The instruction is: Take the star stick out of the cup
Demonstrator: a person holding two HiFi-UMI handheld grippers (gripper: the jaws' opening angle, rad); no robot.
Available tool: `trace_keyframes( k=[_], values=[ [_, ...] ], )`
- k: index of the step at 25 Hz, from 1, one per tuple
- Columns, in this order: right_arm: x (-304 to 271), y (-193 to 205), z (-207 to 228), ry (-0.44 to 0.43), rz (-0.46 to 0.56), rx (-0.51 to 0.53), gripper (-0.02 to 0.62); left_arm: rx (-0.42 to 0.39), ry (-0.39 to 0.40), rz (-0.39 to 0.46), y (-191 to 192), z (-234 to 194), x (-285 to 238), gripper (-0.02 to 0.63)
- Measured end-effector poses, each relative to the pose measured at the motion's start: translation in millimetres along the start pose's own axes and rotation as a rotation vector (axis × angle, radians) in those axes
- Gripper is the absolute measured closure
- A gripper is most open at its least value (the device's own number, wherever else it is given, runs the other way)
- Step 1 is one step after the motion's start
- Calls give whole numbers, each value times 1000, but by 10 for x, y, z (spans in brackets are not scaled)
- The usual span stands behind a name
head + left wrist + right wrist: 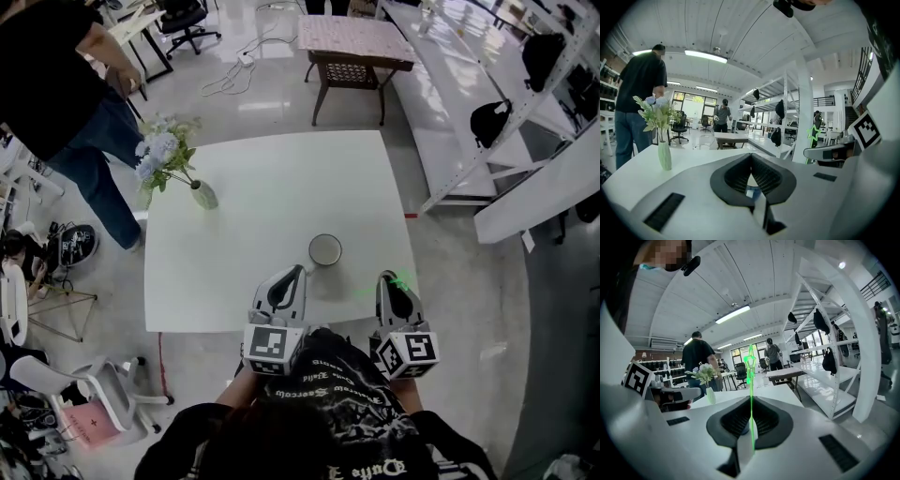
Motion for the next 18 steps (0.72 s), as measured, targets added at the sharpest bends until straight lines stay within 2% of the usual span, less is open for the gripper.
trace_keyframes(
  k=[6, 12, 18],
  values=[
    [-70, 13, -97, -24, -16, 59, 577, -7, -30, 9, 40, -97, 34, 586],
    [-103, -12, -157, -37, -12, 84, 577, 8, -35, -5, 52, -132, 68, 588],
    [-111, -21, -167, -38, -15, 93, 577, -13, -39, 5, 34, -162, 74, 586]
  ],
)
Point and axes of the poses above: the fingertips, and each gripper's own axes: x backward along the fingers, z to its right, y out of its underside, the point moved 4 cm from there along x, backward along the fingers, and after that the axes turned 5 degrees about y, right-handed, at the moved point
